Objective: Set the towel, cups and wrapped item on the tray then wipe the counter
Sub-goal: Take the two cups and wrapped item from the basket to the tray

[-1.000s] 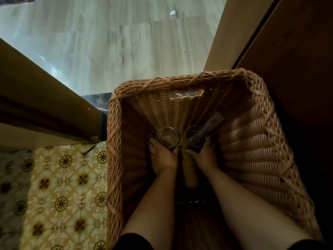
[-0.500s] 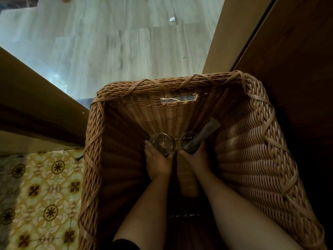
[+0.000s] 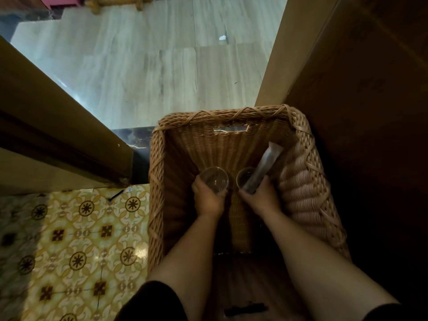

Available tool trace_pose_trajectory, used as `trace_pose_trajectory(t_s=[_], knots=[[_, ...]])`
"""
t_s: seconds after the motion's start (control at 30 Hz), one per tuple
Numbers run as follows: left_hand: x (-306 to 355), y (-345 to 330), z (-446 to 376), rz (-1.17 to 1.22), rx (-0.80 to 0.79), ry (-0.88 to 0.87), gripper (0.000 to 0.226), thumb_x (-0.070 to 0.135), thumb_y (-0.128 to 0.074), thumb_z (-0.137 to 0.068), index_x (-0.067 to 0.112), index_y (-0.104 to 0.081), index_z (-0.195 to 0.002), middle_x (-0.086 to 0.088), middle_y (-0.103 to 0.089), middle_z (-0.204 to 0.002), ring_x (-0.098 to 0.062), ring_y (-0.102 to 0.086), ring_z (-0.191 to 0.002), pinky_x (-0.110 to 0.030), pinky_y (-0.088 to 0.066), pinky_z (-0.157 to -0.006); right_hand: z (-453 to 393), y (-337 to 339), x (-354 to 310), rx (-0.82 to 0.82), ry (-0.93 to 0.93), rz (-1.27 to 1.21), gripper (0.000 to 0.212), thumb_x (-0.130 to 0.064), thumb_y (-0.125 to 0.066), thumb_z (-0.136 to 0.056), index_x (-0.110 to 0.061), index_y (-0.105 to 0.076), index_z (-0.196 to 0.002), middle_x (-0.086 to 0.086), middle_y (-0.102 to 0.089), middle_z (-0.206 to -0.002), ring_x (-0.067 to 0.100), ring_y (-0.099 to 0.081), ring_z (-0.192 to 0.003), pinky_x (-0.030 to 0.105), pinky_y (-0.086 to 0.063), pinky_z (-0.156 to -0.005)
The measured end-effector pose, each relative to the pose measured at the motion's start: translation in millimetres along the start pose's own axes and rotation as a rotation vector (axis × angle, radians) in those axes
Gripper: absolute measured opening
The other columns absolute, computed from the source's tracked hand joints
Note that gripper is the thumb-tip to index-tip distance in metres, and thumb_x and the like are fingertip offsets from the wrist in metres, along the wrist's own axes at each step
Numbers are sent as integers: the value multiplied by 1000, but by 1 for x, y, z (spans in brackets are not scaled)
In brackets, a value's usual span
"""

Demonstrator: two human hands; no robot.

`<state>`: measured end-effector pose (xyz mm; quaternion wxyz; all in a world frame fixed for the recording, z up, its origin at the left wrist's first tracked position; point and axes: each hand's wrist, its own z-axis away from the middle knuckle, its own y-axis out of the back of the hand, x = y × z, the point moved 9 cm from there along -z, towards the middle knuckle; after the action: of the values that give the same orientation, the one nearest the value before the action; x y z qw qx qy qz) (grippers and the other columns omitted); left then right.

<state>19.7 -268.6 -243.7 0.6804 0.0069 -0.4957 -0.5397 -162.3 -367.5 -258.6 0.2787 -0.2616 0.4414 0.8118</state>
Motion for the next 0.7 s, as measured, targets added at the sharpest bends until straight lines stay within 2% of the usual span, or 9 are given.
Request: trace_pose_trajectory(t_s=[0.2, 0.3, 0.43, 0.53, 0.7], knots=[[51, 67, 70, -21, -147, -111, 106, 23, -83, -74, 25, -11, -152, -4, -22, -157, -28, -35, -138, -44, -36, -107, 86, 57, -49, -44, 45, 197, 102, -49, -77, -77, -17, -16, -152, 11, -35, -153, 30, -40, -137, 44, -43, -106], [70, 105, 108, -34, -135, -197, 105, 24, -84, -74, 21, -13, -152, -5, -23, -157, -27, -33, -138, -42, -33, -109, 120, 79, -83, -56, 136, 242, 103, -51, -77, -75, -15, -18, -152, 11, -38, -151, 31, -42, -134, 49, -44, -104], [77, 163, 148, 14, -15, -245, 99, 24, -87, -70, 18, -25, -147, -5, -36, -147, -25, -41, -133, -36, -36, -104, 152, 101, -137, -104, 291, 260, 101, -51, -78, -74, -14, -23, -150, 9, -45, -146, 27, -50, -128, 48, -49, -100], [71, 213, 172, 106, 98, -243, 103, 27, -89, -68, 19, -25, -148, -4, -36, -147, -24, -43, -131, -31, -38, -99, 177, 105, -187, -154, 438, 289, 97, -54, -78, -72, -17, -29, -146, 5, -49, -141, 24, -54, -123, 46, -51, -98], [33, 303, 204, 223, 315, -234, 106, 26, -91, -65, 15, -26, -148, -5, -40, -146, -21, -44, -130, -34, -39, -107, 231, 54, -277, -320, 735, 335, 71, -52, -78, -72, -26, -44, -128, -4, -58, -125, 14, -61, -109, 37, -56, -88]])
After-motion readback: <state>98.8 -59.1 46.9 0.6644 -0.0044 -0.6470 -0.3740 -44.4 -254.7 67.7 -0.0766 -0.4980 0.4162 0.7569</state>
